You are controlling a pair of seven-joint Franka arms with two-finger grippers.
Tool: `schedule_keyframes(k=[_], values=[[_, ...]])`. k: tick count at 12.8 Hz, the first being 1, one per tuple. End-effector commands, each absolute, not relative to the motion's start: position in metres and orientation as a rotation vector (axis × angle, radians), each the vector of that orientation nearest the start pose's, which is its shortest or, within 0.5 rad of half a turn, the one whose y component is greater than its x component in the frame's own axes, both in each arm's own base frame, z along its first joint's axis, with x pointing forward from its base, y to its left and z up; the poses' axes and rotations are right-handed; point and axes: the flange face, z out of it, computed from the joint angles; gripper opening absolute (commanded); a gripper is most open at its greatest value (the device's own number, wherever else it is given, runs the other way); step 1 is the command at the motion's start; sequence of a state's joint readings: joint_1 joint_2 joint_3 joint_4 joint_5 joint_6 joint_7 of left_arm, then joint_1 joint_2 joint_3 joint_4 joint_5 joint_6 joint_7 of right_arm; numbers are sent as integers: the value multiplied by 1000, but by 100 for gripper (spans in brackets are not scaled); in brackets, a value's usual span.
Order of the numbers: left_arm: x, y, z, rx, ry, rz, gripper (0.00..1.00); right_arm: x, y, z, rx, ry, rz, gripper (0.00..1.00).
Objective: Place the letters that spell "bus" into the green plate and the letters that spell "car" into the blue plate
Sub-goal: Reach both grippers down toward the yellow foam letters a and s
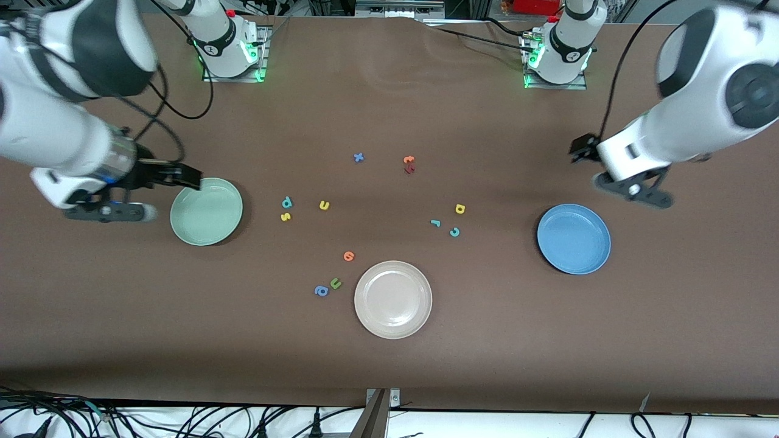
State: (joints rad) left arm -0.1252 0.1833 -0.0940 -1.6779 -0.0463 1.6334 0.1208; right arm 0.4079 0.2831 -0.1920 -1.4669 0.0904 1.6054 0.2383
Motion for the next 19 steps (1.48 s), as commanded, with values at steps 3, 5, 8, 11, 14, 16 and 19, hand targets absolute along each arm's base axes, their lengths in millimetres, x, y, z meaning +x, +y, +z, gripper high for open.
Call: schedule_keyframes(k=[3,5,8,11,14,16,19], values=[[603,-212,370,-3146,631,326,99,611,200,411,-3133,19,203,99],[597,-240,336,-3182,613,288,99,597,206,373,-3132,0,220,99],[576,-256,273,-3178,626,223,99,576,199,308,-3135,8,171,99],[558,-283,244,-3170,640,209,96,553,214,244,-3133,-35,126,98],[547,-296,218,-3168,646,205,85,547,227,207,-3115,-41,102,88],[537,-295,204,-3175,627,173,73,546,230,194,-3100,-20,79,75],[526,-300,194,-3220,519,168,67,549,232,187,-3091,-37,12,73]])
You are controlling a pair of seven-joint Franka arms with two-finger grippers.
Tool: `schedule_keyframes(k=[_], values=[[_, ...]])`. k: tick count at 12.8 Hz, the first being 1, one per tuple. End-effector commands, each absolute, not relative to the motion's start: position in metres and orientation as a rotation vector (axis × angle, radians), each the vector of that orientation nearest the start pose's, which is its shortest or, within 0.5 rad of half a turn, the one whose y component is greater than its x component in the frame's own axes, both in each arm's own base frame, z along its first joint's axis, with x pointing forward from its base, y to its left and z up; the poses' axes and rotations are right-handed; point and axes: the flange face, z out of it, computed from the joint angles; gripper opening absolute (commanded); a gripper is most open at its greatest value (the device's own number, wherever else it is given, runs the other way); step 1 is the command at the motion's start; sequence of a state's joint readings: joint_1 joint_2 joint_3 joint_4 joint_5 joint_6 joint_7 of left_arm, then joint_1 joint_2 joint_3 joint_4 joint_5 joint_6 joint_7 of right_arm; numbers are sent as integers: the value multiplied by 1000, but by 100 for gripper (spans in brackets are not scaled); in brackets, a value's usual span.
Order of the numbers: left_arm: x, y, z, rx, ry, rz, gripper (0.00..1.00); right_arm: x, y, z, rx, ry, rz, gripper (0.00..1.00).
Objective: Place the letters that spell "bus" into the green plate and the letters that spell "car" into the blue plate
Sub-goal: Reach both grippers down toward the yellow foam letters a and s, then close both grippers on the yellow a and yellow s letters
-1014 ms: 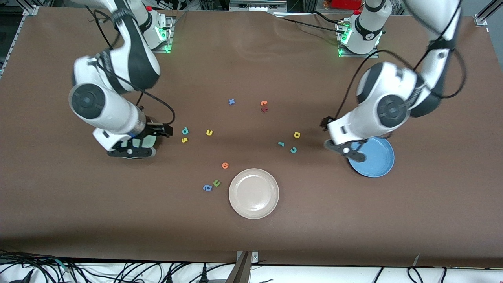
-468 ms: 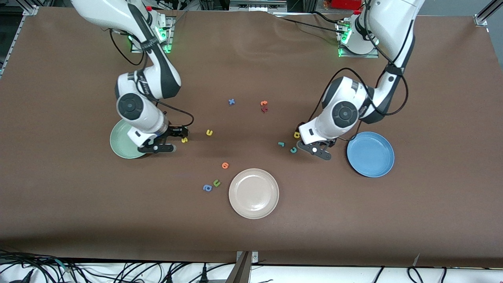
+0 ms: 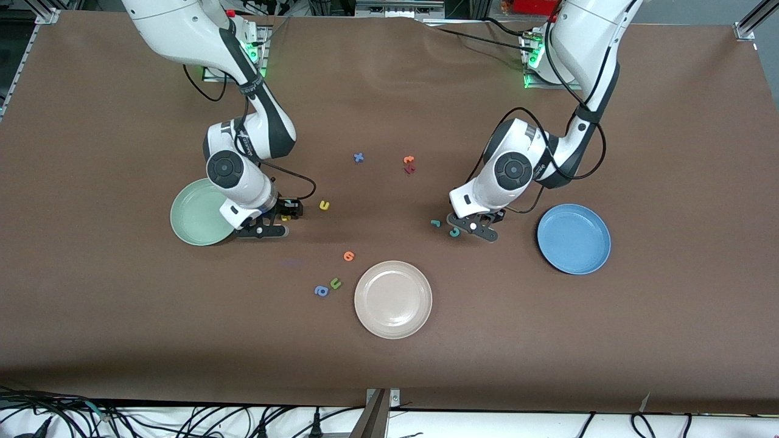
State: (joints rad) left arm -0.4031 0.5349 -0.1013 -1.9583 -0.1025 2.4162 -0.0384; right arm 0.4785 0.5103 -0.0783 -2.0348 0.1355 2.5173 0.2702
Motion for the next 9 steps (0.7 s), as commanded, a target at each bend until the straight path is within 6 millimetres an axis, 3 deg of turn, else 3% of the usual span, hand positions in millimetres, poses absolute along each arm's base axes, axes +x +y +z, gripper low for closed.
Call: schedule_keyframes(k=[1,2,6,9], values=[[524,-303,191,-3246,486,171,67,550,232,185,-3091,-39,7,70],[517,-304,183,-3253,479,165,67,550,232,185,-3089,-43,3,65],[513,-304,176,-3251,481,156,65,541,227,175,-3099,-37,47,65],[509,-308,169,-3244,495,171,42,541,225,173,-3100,-36,46,53]])
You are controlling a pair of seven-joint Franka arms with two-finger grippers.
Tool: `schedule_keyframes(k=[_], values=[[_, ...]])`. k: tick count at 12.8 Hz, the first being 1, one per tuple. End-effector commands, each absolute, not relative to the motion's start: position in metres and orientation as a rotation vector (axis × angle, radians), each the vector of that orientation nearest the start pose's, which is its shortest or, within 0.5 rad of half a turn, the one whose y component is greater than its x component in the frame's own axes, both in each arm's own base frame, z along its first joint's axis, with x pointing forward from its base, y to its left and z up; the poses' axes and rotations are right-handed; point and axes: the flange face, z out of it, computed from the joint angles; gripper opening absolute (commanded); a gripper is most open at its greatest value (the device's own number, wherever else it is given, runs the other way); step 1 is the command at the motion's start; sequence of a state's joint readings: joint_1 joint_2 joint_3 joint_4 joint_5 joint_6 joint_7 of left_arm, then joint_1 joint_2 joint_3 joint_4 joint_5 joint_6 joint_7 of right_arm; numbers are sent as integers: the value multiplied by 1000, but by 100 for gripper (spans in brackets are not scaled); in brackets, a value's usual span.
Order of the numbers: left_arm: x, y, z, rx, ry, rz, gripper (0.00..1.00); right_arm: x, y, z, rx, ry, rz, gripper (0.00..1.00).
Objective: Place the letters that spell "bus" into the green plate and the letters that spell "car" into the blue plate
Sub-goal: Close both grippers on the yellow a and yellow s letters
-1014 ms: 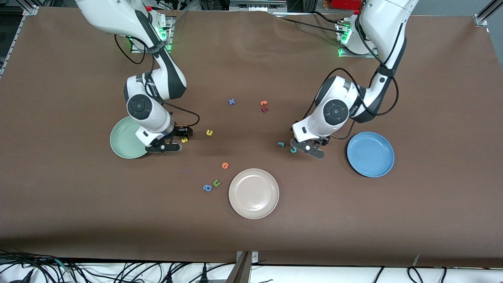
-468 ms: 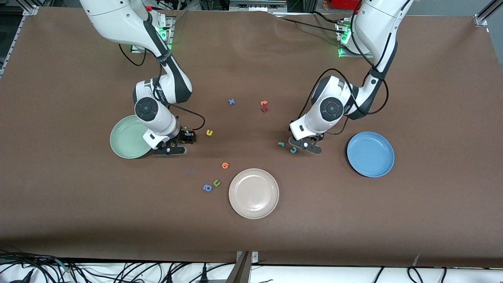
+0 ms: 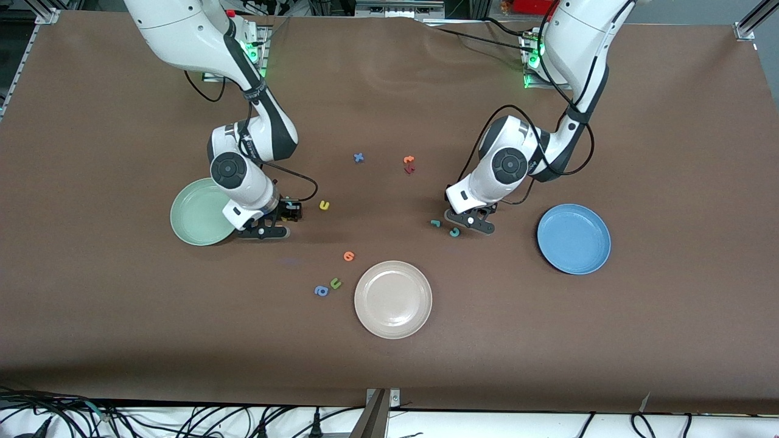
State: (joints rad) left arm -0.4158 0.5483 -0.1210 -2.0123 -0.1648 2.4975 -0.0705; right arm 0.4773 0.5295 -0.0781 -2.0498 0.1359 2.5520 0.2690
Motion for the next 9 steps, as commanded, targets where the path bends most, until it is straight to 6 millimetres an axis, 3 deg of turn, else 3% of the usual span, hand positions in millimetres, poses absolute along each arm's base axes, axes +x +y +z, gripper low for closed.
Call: schedule_keyframes(k=[1,3,4,5,6,7,9], values=[[508,-308,161,-3240,494,190,33,541,225,173,-3100,-39,49,44],[508,-309,157,-3238,495,198,32,540,225,173,-3102,-41,58,15],[508,-309,157,-3238,495,198,24,541,224,174,-3101,-39,56,4],[510,-309,162,-3240,502,186,14,540,225,174,-3101,-41,56,0],[511,-311,167,-3241,506,179,10,541,225,175,-3101,-42,58,0],[515,-309,180,-3244,508,155,10,541,226,178,-3101,-41,71,0],[523,-299,206,-3238,503,165,10,548,225,206,-3098,-41,96,0]])
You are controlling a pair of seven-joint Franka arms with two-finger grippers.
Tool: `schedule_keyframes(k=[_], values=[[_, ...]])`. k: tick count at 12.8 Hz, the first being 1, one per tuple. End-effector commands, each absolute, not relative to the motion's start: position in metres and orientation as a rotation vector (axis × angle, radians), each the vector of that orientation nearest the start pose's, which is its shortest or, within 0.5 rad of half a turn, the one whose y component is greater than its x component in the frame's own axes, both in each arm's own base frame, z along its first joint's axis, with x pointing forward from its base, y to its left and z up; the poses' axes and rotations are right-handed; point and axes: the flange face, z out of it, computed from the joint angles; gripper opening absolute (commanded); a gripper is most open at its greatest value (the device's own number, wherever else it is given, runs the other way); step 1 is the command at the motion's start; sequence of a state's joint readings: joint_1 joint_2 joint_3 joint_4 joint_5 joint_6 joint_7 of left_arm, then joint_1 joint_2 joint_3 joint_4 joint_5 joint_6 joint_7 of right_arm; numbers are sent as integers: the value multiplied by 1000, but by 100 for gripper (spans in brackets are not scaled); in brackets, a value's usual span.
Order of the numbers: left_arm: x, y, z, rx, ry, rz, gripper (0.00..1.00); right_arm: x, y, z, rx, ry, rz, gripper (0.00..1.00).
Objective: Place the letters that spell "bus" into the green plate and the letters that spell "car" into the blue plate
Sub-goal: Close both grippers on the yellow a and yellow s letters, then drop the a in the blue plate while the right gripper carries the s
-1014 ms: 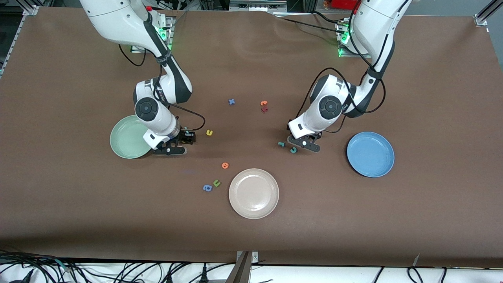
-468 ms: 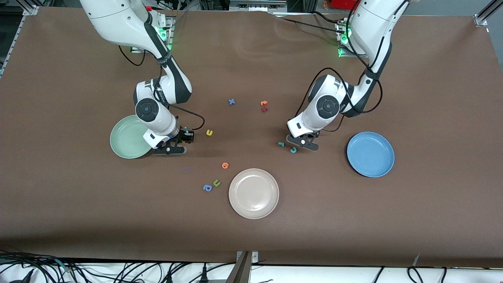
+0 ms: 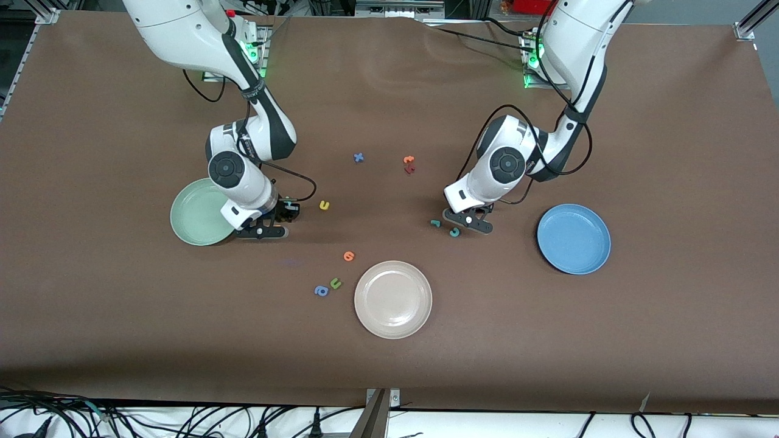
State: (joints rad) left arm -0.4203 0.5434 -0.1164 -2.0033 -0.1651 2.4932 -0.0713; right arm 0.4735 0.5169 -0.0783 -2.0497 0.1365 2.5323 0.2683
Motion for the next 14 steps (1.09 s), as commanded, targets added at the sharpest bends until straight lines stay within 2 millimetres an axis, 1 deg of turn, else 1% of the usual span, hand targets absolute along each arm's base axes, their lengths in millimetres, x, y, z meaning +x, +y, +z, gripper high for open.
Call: schedule_keyframes(k=[1,2,3,4,5,6,7,8,9,10,11,12,14], values=[[535,-287,223,-3240,487,171,10,555,215,227,-3102,-16,128,0],[549,-275,239,-3228,499,193,11,561,202,245,-3108,11,151,0],[563,-264,254,-3191,528,228,11,566,185,262,-3111,6,171,0],[580,-243,268,-3135,567,245,11,573,158,275,-3117,-20,186,0],[590,-220,274,-3091,617,262,12,577,130,280,-3122,-81,203,0],[597,-197,272,-3077,650,272,17,580,100,281,-3127,-140,221,0],[606,-170,270,-3080,666,266,17,581,77,277,-3132,-182,234,0],[615,-137,267,-3063,709,265,17,581,58,270,-3138,-200,256,0],[620,-113,260,-3052,733,263,19,579,43,258,-3142,-230,292,0],[623,-102,253,-3054,756,265,27,575,26,245,-3139,-259,314,0],[622,-102,251,-3053,764,270,62,576,10,234,-3143,-272,319,0],[622,-104,251,-3051,771,272,100,575,1,222,-3147,-289,329,0],[620,-109,250,-3060,767,285,100,576,-9,204,-3164,-296,324,0]])
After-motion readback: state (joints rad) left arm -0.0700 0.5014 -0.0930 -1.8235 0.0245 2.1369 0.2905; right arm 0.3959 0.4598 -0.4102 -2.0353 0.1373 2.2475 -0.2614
